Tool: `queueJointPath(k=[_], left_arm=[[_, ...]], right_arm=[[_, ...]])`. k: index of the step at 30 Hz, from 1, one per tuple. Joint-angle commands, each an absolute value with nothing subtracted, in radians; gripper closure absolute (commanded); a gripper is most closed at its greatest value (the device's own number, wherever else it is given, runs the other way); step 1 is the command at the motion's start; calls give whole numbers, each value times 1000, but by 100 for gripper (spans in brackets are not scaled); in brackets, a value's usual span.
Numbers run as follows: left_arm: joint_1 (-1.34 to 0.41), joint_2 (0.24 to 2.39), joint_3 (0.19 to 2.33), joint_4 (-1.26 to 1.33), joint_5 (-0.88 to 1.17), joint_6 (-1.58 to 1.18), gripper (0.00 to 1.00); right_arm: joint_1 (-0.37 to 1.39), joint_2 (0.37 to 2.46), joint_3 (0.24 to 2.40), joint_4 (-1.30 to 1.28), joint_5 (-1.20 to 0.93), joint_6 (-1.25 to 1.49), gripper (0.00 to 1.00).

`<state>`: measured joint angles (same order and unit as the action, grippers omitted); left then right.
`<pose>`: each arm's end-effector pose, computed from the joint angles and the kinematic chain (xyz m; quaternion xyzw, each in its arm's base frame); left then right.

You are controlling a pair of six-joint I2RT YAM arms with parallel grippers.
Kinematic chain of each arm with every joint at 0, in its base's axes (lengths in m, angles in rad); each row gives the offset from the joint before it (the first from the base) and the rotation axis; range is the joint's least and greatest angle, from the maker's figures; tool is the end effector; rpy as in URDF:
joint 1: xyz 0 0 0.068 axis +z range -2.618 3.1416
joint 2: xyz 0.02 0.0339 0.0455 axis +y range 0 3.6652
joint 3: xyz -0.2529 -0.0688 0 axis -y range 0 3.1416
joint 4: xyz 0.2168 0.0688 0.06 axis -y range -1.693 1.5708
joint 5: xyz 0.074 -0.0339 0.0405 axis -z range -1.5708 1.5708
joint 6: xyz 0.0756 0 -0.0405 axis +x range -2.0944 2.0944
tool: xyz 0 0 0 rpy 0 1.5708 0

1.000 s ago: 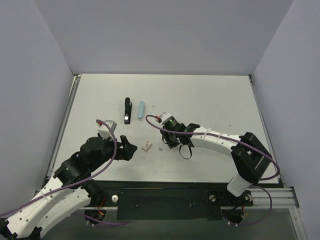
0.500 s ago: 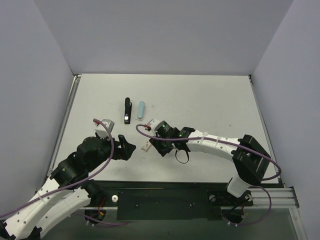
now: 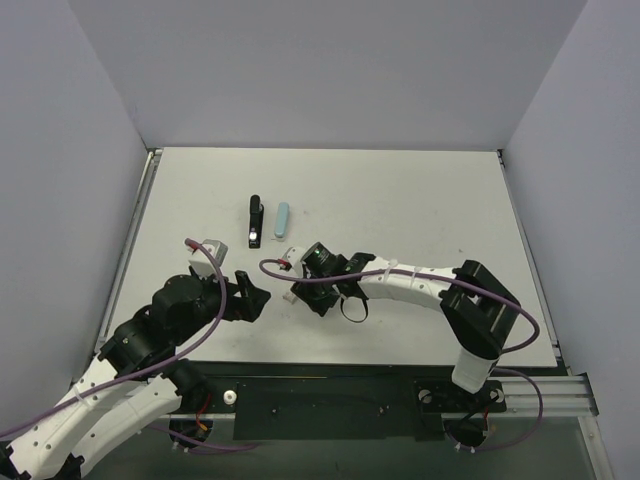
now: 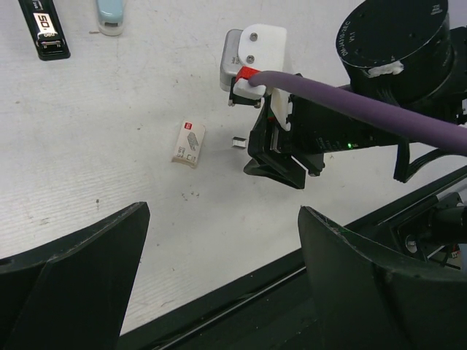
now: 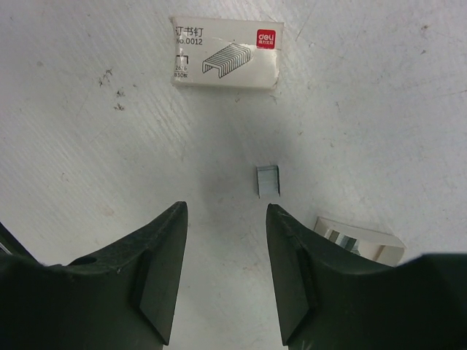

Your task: Unload the staples from the stapler

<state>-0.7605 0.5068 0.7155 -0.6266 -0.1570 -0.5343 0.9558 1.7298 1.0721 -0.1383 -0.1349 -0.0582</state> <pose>0.1055 -0.0841 0.2795 0.0519 0.8353 -0.2753 0.4731 0.2066 0.3101 0.1718 -0.4708 0.7952 0.2198 0.3125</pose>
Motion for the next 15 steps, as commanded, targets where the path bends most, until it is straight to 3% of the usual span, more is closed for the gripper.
queueJointPath(k=[1,15], left_arm=[[-764,492,744,-618,-169,-515,6],[-765,494,741,-620,-167,-517,6]], right_arm=[[945,1759,1126,-130,-163,-92,57],[913,1790,1112,-84,-152,-72,59]])
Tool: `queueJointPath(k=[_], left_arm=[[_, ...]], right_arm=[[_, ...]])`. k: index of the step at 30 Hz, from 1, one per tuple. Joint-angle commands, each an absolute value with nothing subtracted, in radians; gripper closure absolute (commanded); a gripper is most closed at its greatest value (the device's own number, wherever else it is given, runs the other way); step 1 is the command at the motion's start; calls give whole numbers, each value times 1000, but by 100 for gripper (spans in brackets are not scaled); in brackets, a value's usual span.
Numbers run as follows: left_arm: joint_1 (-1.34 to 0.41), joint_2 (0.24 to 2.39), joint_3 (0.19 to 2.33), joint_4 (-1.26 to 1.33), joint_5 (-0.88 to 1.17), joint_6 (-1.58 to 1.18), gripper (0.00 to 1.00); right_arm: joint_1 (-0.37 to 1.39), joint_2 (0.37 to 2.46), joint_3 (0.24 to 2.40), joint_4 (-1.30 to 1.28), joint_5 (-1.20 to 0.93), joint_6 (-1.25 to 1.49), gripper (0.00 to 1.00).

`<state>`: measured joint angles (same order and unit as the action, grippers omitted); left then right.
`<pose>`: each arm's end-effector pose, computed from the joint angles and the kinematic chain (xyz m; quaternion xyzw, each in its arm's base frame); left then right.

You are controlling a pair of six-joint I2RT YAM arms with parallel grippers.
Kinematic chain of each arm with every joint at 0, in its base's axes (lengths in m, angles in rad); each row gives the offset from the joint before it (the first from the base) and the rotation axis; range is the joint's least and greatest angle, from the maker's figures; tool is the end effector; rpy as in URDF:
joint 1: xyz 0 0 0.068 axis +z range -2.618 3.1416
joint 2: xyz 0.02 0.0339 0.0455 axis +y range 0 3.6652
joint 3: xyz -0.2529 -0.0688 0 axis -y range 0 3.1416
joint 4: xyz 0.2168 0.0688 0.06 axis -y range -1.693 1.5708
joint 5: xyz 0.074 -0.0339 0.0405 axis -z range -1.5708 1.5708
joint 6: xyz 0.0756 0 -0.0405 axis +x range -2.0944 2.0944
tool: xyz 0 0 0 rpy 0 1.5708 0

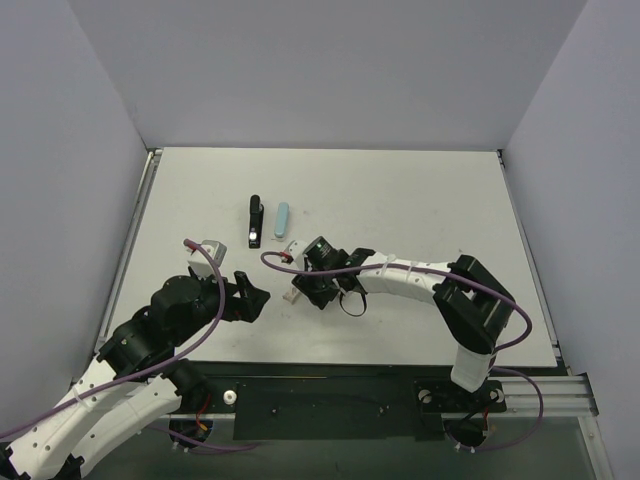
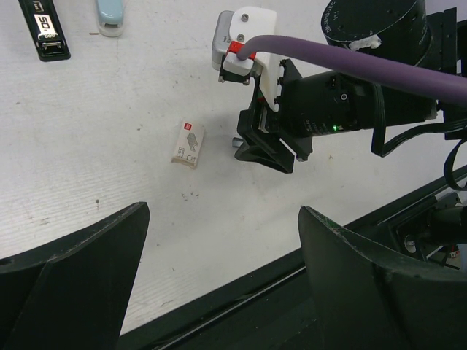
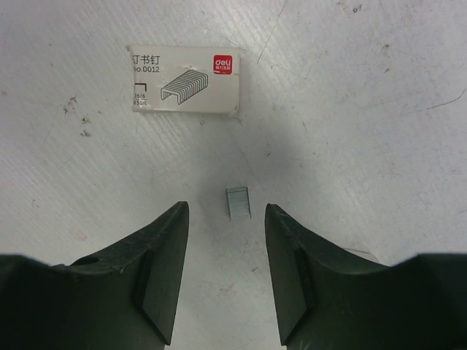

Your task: Unload the staples from the stapler

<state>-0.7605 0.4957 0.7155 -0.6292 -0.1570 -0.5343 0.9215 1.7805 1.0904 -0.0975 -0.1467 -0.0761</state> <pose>0.1041 -0.0827 0.2804 0.0513 0.8330 -0.2776 0.4758 0.2228 0.3118 0.1637 -0.4655 0.7961 0.2179 0.3193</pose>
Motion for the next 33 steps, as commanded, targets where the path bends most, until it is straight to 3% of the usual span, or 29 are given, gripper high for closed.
queueJointPath(k=[1,24,33], left_arm=[[-767,492,742,-620,-167,-518,6],[-765,483,744,-630,-175,-517,6],[-765,482,746,-630,-172,-517,6]], right_arm=[[913,1793,1112,-84,-153,-74,59],[905,1848,1098,-100,-137,-78,63],[907,1847,1089,-112,-106,-77,72]])
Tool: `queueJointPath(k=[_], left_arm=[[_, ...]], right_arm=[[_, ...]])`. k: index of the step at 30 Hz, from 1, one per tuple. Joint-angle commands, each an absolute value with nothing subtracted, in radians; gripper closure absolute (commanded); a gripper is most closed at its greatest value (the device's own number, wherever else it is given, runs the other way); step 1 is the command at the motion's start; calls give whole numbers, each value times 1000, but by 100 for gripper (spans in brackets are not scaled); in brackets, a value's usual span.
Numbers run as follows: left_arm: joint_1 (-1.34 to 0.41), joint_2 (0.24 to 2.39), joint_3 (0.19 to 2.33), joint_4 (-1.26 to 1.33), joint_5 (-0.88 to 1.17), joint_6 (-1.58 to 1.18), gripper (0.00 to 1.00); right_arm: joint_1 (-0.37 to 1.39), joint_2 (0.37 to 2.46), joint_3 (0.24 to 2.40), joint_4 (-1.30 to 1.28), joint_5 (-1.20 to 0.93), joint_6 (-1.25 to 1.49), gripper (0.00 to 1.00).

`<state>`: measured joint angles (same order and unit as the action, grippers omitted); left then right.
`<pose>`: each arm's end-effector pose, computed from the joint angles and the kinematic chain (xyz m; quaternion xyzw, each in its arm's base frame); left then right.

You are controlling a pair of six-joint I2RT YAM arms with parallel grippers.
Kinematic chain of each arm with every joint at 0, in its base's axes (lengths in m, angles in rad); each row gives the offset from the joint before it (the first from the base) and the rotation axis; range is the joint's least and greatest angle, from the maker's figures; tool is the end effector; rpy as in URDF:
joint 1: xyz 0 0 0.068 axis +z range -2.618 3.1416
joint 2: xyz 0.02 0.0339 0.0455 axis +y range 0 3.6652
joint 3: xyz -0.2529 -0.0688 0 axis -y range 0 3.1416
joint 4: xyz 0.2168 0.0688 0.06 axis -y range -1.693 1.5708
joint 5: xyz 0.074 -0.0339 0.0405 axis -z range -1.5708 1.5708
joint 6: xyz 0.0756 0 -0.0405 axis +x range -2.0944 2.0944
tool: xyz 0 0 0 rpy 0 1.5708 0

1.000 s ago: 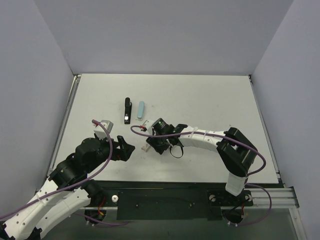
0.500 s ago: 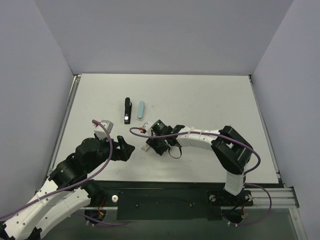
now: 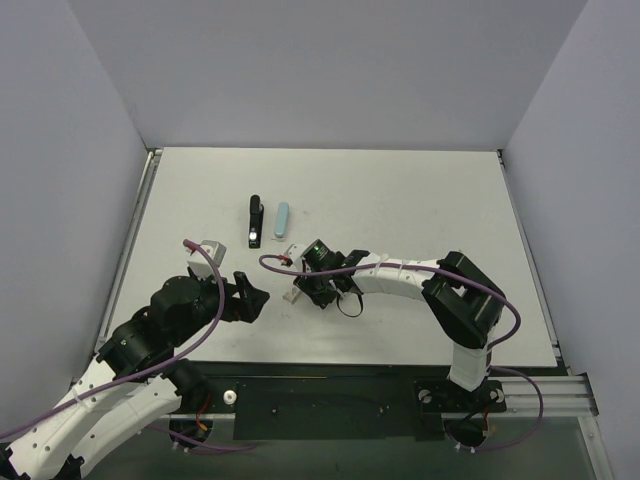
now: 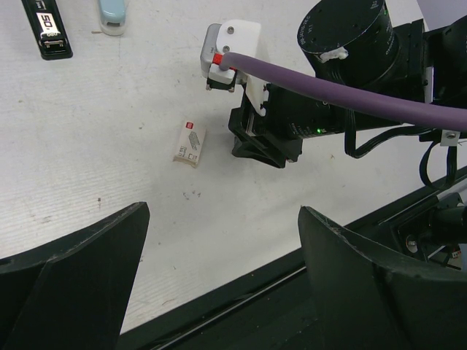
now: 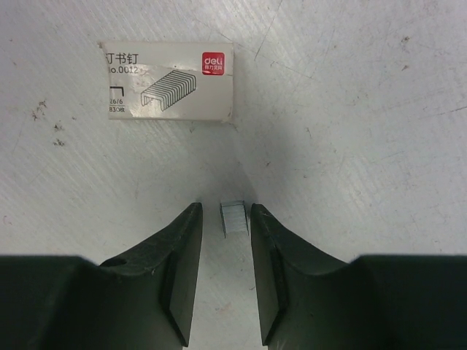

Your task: Unload the staples from the stapler

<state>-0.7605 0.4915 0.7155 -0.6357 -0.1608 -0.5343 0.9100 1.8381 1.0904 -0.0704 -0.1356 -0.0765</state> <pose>0.1035 -0.0817 0.2800 0.0504 0.8336 -0.2756 0.4759 0.2303 0.3129 0.1453 -0.4613 0.8055 0.2060 0.3098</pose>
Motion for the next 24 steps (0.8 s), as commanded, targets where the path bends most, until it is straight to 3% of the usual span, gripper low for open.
queueJointPath(k=[1,11,24], left_arm=[[-765,483,744,-632,-173,-518,6],[-765,480,744,-632,-172,-515,6],[-765,489,742,-630,-172,-517,6]], right_arm=[[907,1848,1088,-112,-107,-75,73],[910,1839,1092,-120,-89,-57,89],[893,1723,1088,-109,-78,-34,91]])
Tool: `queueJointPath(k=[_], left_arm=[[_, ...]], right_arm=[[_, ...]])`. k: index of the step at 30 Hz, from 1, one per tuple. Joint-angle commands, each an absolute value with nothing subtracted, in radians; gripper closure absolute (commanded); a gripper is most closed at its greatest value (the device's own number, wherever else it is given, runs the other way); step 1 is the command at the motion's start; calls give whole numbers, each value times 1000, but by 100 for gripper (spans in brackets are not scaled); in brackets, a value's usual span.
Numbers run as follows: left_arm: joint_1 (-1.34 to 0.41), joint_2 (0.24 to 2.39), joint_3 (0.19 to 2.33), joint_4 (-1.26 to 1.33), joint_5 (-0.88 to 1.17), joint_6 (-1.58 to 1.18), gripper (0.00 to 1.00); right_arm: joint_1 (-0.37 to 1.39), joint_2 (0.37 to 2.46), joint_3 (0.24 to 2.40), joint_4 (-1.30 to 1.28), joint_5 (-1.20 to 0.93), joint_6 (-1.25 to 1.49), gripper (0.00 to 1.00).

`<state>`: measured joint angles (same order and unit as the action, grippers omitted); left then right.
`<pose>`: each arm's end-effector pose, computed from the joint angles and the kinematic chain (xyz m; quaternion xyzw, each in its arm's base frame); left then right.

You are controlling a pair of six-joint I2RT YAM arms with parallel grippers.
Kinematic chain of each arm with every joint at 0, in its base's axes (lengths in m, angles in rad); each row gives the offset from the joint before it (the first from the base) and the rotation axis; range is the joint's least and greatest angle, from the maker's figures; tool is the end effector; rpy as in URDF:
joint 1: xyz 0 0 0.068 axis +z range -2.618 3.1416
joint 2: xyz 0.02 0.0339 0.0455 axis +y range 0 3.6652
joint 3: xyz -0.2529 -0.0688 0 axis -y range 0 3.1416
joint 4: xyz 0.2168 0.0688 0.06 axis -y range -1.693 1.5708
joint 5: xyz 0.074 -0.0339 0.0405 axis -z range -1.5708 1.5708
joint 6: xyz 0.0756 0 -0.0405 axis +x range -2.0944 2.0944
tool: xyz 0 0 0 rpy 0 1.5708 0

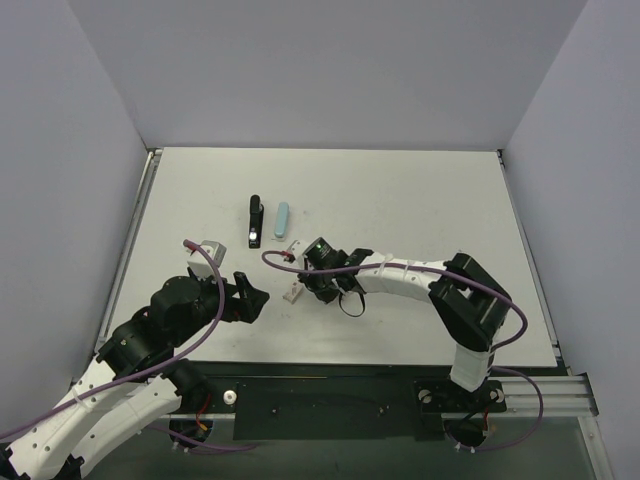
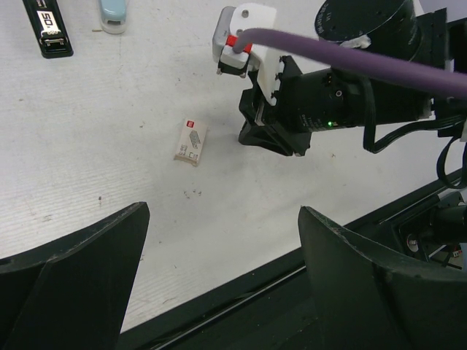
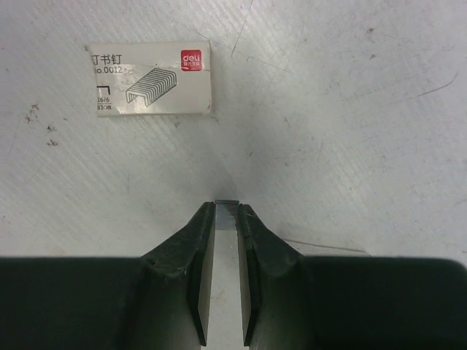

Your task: Unload the staples from the stapler

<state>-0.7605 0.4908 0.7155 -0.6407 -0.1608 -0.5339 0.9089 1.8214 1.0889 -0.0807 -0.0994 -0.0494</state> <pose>0.1032 -0.0814 0.2794 0.0509 0.8348 -0.2744 0.4746 0.2317 0.3096 0.1497 -0.4441 0.8150 0.1958 0.3165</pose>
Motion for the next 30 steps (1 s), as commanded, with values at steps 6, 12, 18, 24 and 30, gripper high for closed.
queueJointPath(k=[6,12,18,24,30], left_arm=[[-765,486,742,-630,-172,-517,6],[-765,483,741,-630,-170,-517,6],[-765,480,741,-632,-167,-515,6],[-765,480,739,-632,-163,-517,6],[-765,480,738,-634,-161,-517,6]], right_arm=[[847,1666,1058,-103,-92,-26,91],[781,1648,1029,-101,-92,-25,91],[772,1640,1008,-104,-69,-38,92],[770,1647,988,-97,-64,-40,92],[764,1641,966,-78,-58,-38,91]])
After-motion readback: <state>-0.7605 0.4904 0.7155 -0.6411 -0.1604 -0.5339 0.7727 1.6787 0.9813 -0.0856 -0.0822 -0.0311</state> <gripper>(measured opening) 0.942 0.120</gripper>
